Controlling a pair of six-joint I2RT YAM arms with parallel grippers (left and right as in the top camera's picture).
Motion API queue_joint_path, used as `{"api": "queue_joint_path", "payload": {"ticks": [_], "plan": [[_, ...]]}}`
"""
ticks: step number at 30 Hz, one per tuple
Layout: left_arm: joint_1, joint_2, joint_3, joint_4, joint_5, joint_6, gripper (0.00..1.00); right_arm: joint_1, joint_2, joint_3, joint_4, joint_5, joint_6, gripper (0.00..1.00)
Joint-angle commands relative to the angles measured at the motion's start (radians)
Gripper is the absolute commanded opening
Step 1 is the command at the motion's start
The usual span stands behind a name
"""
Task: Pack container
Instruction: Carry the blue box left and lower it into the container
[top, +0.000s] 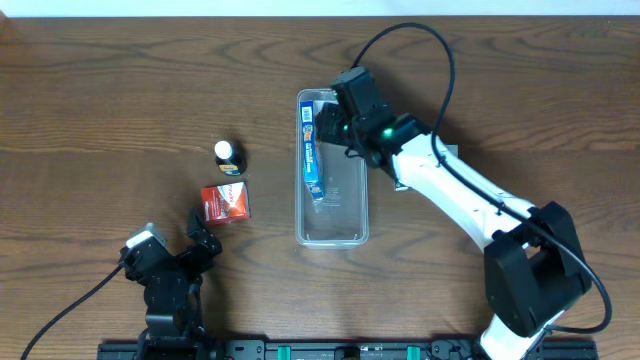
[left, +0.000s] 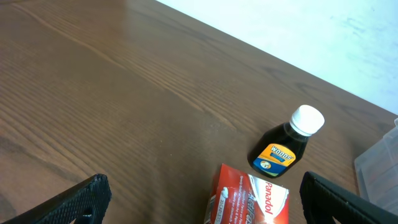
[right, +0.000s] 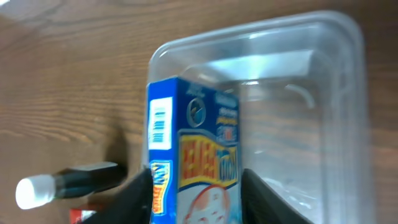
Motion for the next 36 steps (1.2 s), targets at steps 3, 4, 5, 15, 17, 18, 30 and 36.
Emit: {"api": "queue_joint_path", "payload": {"ticks": [3,4,5,15,17,18,30,36], "plan": [[0.004,-0.004,-0.021,-0.003,-0.005,-0.009,0.98,-0.034,-0.021,0.003,0.018,-0.092,-0.073,0.27],[0.004,-0.004,-0.021,-0.003,-0.005,-0.009,0.98,-0.034,-0.021,0.003,0.021,-0.11,-0.091,0.24],[0.004,-0.004,-0.021,-0.002,-0.005,-0.009,0.98,-0.033,-0.021,0.003,0.028,-0.133,-0.115,0.22],[0.004,-0.004,-0.021,-0.003,-0.005,-0.009,0.98,0.034,-0.002,0.002,0.053,-0.101,-0.251,0.01],[0.004,-0.004,-0.021,-0.002,-0.005,-0.009,0.98,0.041,0.009,0.002,0.061,-0.091,-0.255,0.01],[0.004,-0.004,-0.021,-0.002,-0.005,-0.009,0.98,0.044,0.018,0.002,0.069,-0.095,-0.259,0.01],[0.004,-0.004,-0.021,-0.003,-0.005,-0.009,0.98,0.048,0.074,0.002,0.077,-0.077,-0.279,0.01],[0.004,-0.004,-0.021,-0.002,-0.005,-0.009,0.98,0.026,0.074,0.002,0.008,-0.028,-0.3,0.01]]}}
